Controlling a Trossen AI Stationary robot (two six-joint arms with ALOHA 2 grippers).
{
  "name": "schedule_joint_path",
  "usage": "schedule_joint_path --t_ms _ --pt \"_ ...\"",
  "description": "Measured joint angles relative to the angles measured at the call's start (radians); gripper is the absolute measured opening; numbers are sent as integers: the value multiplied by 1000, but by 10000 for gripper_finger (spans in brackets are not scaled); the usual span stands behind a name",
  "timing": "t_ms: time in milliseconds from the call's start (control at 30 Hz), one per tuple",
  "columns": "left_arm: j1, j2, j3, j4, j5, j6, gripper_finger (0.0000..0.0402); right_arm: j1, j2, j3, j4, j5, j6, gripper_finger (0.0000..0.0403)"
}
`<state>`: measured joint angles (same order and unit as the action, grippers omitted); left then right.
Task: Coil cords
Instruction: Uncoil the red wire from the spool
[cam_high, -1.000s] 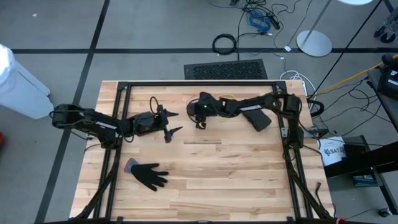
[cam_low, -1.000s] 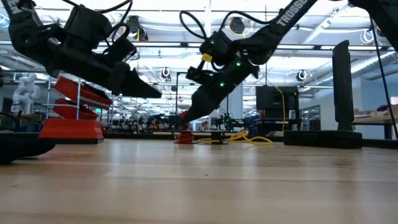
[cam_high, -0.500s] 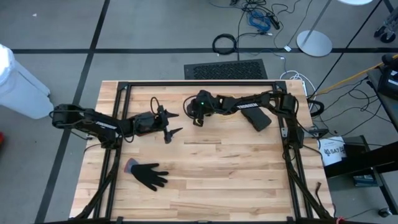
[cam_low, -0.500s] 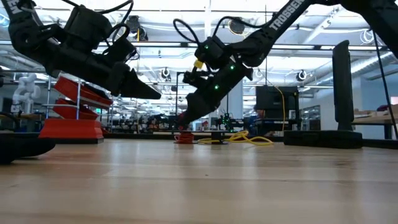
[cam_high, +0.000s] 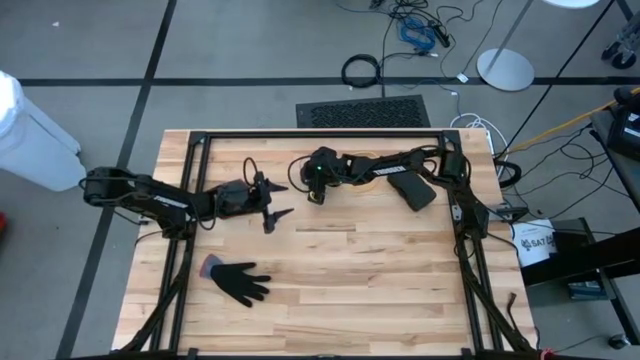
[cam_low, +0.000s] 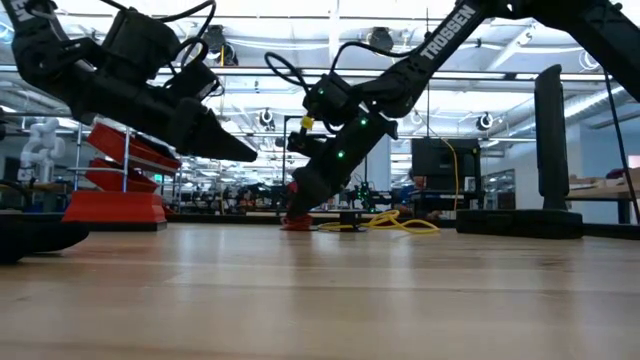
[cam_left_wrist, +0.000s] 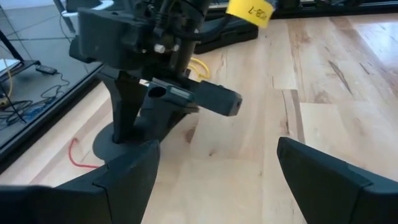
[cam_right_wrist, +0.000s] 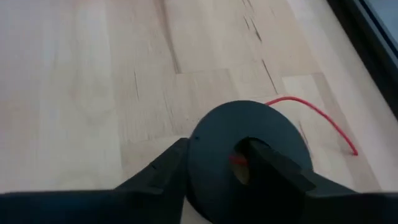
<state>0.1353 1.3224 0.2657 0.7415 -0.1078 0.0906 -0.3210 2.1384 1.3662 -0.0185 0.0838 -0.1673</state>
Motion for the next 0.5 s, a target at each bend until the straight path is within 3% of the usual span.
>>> schedule_joint_path --t_ms 200,500 --pt "0 0 0 -21 0 -6 334 5 -4 3 -33 1 -5 76" --pt "-1 0 0 -51 0 -9 334 34 -52 -2 -114 39 -11 72"
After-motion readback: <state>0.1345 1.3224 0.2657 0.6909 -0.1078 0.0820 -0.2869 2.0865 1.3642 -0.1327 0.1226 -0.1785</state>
